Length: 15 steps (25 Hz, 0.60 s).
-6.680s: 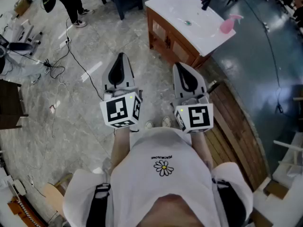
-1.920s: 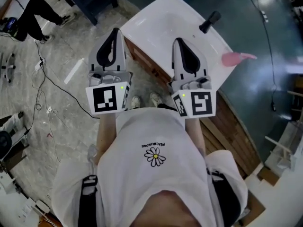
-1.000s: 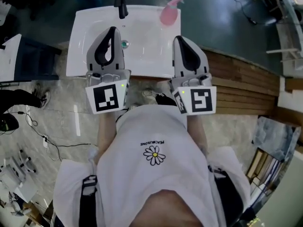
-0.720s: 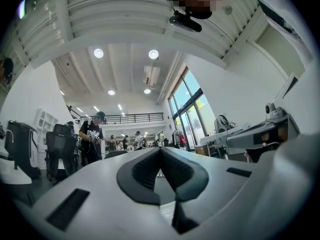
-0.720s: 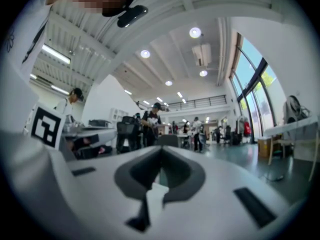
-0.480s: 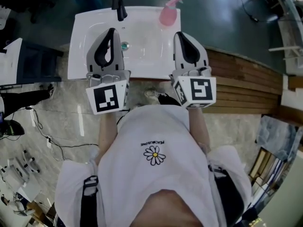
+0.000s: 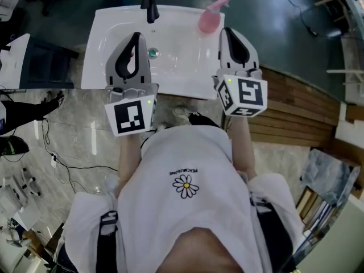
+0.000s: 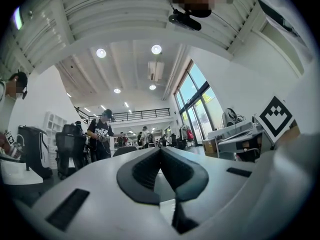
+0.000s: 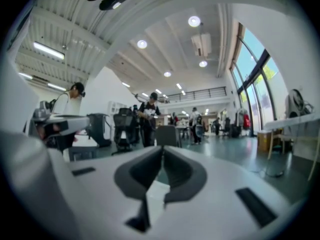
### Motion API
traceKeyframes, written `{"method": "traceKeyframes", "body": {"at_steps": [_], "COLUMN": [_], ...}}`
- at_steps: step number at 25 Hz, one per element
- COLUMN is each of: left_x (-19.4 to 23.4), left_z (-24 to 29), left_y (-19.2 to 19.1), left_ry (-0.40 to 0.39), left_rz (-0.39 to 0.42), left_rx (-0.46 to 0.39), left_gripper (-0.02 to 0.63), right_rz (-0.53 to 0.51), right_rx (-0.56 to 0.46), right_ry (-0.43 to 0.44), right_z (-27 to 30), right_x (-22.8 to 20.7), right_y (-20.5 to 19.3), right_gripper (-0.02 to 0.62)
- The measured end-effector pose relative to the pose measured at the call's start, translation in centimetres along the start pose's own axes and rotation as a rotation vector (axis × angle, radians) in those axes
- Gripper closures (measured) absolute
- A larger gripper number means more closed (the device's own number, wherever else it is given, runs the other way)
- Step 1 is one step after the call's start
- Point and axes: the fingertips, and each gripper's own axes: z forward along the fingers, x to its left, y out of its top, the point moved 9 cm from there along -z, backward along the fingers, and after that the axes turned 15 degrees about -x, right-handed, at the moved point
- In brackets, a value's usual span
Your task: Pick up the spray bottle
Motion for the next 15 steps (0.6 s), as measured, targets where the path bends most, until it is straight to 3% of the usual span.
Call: {"method": "traceKeyframes", "body": {"at_steps": [15], "left_x": [0.8], "left_z": [-0.1], "left_y": [-1.2], "left_ry": [0.077], "left_rz": [0.060], "left_rx": [0.095], "left_gripper": [0.586], "right_rz": [-0.006], "right_rx": [0.090], "right_ry": [0.056], "right_z": [6.3], "right_x": [-3.6], "right_y": [-3.8], "right_gripper": [0.565]}}
